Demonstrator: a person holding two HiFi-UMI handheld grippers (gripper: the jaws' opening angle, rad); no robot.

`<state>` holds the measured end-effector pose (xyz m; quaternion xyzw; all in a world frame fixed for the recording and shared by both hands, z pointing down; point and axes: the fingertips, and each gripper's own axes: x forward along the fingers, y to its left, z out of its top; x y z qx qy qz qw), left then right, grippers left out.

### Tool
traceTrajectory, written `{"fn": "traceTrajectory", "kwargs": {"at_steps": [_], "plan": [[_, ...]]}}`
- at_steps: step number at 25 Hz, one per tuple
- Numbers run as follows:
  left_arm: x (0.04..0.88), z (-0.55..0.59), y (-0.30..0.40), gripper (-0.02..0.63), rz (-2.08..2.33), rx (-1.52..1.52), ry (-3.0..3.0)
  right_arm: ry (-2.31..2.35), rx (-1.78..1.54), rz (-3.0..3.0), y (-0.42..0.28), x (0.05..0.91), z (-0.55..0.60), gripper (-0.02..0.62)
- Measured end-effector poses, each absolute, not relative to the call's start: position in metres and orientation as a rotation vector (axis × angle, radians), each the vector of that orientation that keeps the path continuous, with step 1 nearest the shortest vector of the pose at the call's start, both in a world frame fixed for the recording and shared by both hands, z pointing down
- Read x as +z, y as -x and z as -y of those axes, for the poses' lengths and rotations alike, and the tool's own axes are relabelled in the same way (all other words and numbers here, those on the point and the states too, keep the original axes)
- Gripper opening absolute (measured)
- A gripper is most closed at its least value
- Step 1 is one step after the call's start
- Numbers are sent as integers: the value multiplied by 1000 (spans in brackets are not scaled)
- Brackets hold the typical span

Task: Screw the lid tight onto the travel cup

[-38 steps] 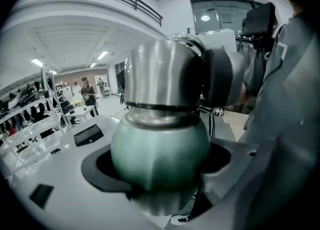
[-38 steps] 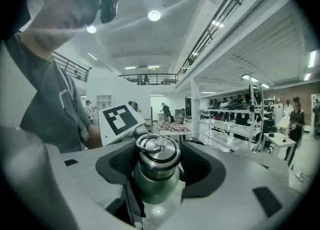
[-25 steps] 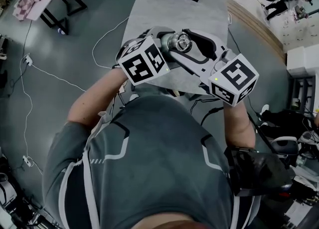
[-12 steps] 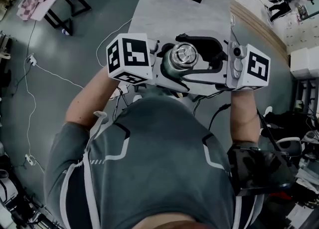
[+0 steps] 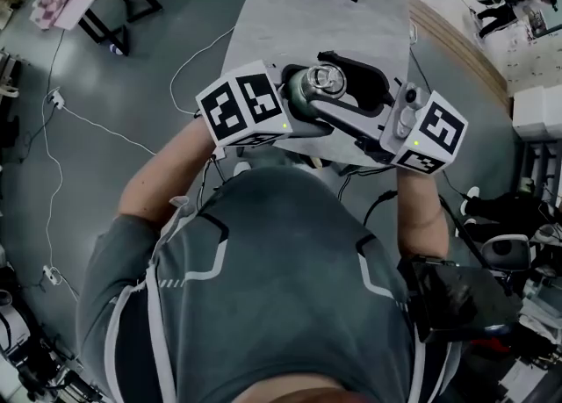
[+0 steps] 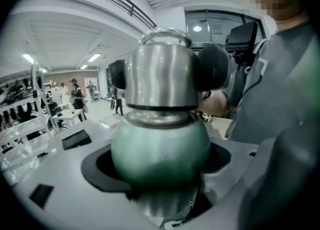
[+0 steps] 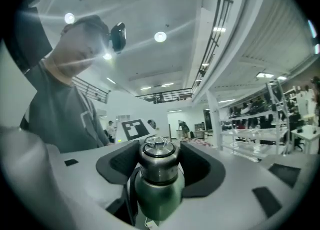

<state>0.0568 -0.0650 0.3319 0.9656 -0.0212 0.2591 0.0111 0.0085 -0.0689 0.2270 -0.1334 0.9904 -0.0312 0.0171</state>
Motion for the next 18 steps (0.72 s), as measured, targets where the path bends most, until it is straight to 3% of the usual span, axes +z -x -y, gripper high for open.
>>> {"fn": "traceTrajectory", "kwargs": {"at_steps": [13,18], "plan": [[341,109,-41,402,499,1076,-3112,845,-219,-3010,-13,237,92,273],[332,90,-45,402,219,940,-3140,672,-96,-3086,-6,228,80,273]]}}
